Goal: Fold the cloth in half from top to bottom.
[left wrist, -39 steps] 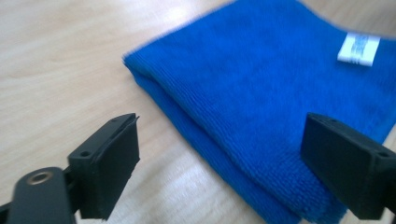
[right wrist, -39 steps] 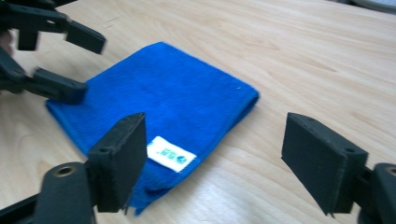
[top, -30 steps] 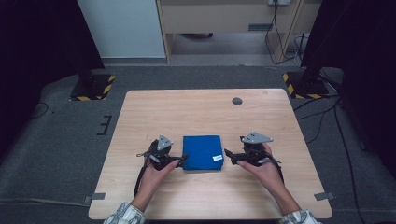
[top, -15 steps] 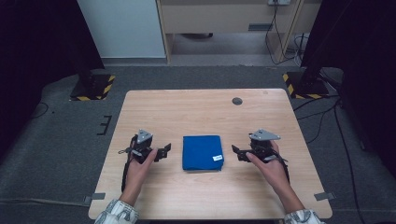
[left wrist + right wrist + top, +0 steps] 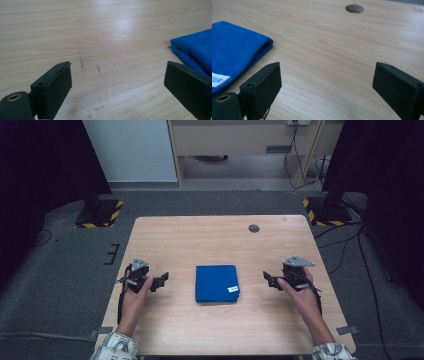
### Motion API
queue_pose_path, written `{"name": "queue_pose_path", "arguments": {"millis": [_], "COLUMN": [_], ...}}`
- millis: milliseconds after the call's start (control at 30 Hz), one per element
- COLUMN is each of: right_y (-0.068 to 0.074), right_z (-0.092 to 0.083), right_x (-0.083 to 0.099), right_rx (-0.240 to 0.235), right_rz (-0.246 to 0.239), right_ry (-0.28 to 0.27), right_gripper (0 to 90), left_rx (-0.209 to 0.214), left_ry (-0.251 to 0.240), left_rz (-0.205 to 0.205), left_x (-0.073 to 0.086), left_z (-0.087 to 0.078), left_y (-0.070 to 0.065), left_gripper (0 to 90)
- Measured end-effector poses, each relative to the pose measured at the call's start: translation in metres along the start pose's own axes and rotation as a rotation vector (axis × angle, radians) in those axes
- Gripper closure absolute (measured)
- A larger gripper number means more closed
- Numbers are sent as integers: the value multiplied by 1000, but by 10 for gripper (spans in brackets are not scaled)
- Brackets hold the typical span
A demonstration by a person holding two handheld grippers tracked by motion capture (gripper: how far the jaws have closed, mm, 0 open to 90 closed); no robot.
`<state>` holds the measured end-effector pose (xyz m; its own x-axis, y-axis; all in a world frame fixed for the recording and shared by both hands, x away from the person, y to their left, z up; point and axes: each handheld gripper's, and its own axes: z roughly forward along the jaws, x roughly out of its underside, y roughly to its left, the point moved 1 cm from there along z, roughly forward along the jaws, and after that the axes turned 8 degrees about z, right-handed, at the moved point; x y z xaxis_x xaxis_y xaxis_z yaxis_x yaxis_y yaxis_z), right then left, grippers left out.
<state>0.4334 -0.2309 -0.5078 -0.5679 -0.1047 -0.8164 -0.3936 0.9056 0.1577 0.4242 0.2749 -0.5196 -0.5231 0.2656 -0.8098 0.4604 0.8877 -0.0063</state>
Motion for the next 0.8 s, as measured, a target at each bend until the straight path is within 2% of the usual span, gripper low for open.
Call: {"name": "queue_pose_path", "arguments": {"millis": [200, 400, 467, 600, 667, 733, 800], "right_y": [-16, -34, -39, -46, -48, -47, -45], "right_z": [4, 3, 4, 7, 9, 11, 14], "right_x": [9, 13, 16, 21, 23, 25, 28], "right_rx": [28, 60, 76, 84, 91, 98, 122], "right_rz": [21, 77, 89, 118, 116, 117, 79], "right_ry": [71, 76, 84, 110, 122, 136, 143], "right_gripper": [84, 85, 85, 86, 86, 85, 75], "left_rx": [13, 29, 26, 12, 6, -6, -3], "left_ry": [61, 123, 133, 144, 143, 155, 161], "left_rz": [58, 83, 83, 111, 113, 134, 142], "left_x": [3, 9, 11, 14, 14, 13, 13], "left_z": [7, 15, 18, 21, 22, 23, 24], "left_y": [-4, -5, -5, -5, -5, -6, -8], "left_gripper": [78, 78, 76, 58, 58, 56, 37]}}
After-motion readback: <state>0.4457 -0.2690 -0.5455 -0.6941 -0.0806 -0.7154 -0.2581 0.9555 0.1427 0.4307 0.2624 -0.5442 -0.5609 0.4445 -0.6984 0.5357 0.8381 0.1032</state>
